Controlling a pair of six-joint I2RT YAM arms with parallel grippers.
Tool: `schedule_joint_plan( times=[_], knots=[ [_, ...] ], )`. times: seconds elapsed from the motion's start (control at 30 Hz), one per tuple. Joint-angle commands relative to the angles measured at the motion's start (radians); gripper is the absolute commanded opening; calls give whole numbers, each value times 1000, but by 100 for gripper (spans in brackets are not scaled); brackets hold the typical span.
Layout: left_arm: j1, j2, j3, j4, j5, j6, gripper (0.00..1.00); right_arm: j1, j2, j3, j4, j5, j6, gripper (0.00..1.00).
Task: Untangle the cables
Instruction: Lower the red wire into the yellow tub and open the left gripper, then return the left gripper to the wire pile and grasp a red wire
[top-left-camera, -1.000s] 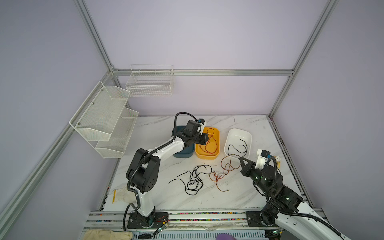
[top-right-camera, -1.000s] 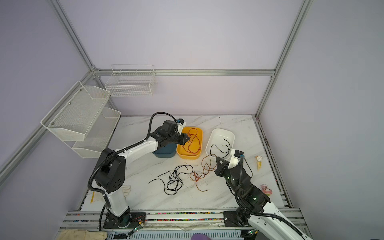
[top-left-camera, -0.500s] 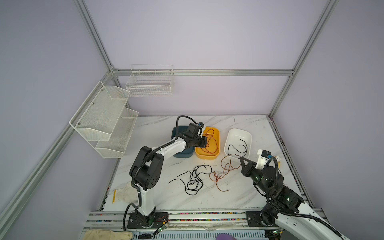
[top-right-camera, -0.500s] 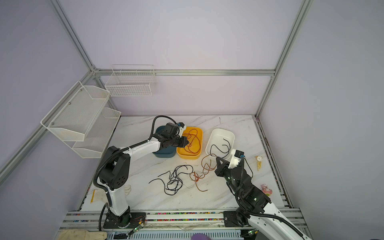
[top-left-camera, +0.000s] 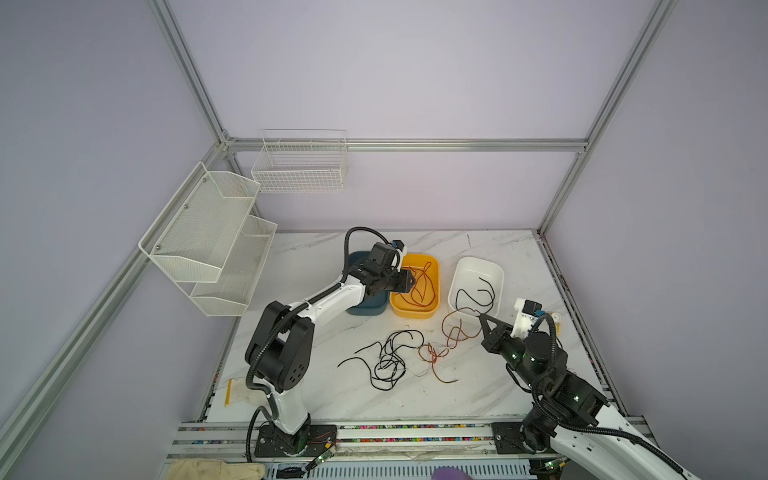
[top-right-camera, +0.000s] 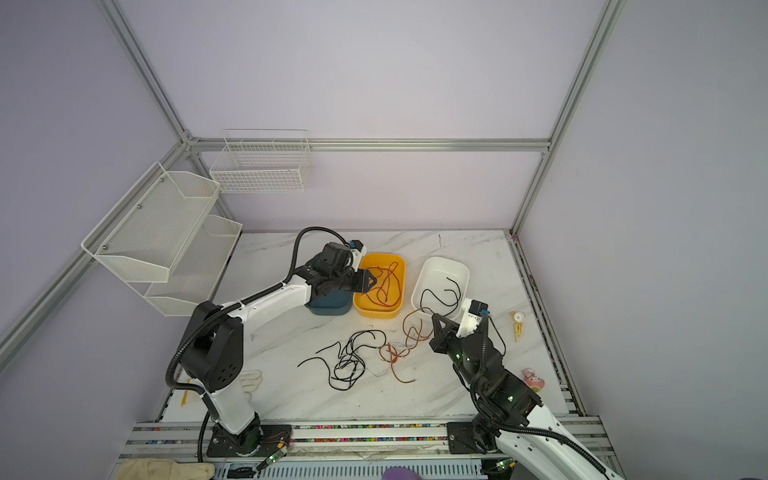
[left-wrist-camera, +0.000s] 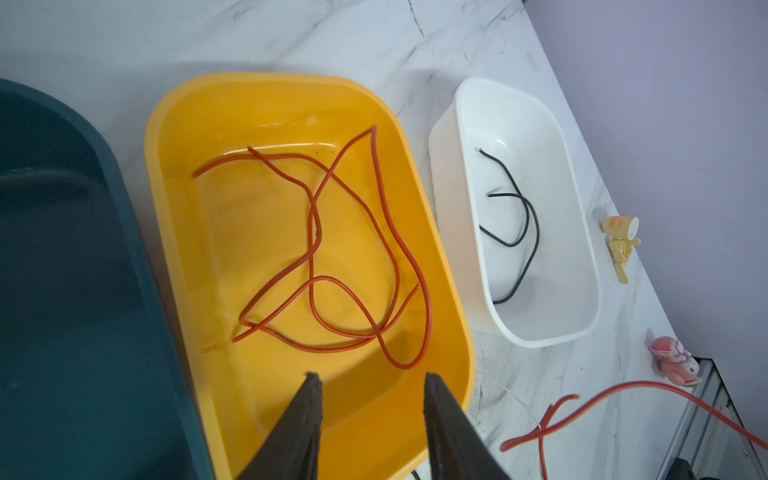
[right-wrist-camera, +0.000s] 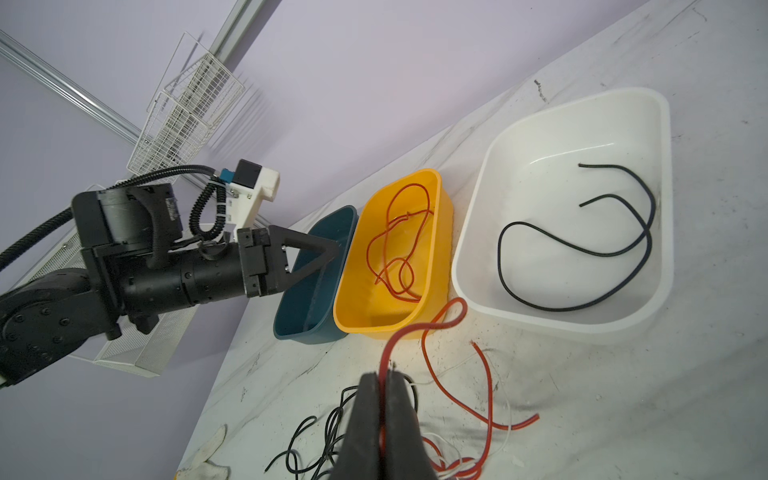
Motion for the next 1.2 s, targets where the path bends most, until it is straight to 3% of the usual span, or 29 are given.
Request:
schedule_joint_plan(
  times=[0.0,0.27,0.4,0.57,0.8,1.17],
  knots=[
    [4,-84,-46,12,-22,-15,43,-3,4,-12,21,-6,3,0],
    [4,-167,-103,15,25,-71,48,-4,4,2,20,-9,1,0],
    [-14,-240,-197,75,110,-120,51,-3,17,18,22,-29,-19,0],
    [-81,-381,-382,242,234,-141,57,-4,27,62,23,-57,-70,0],
    [-207,-503,-585,368,261,-136,62,-4,62,118,24,-82,-112,0],
    [-260,-396,-733,527,249,-269,63,-3,62,142,33,-124,-128,0]
  ],
)
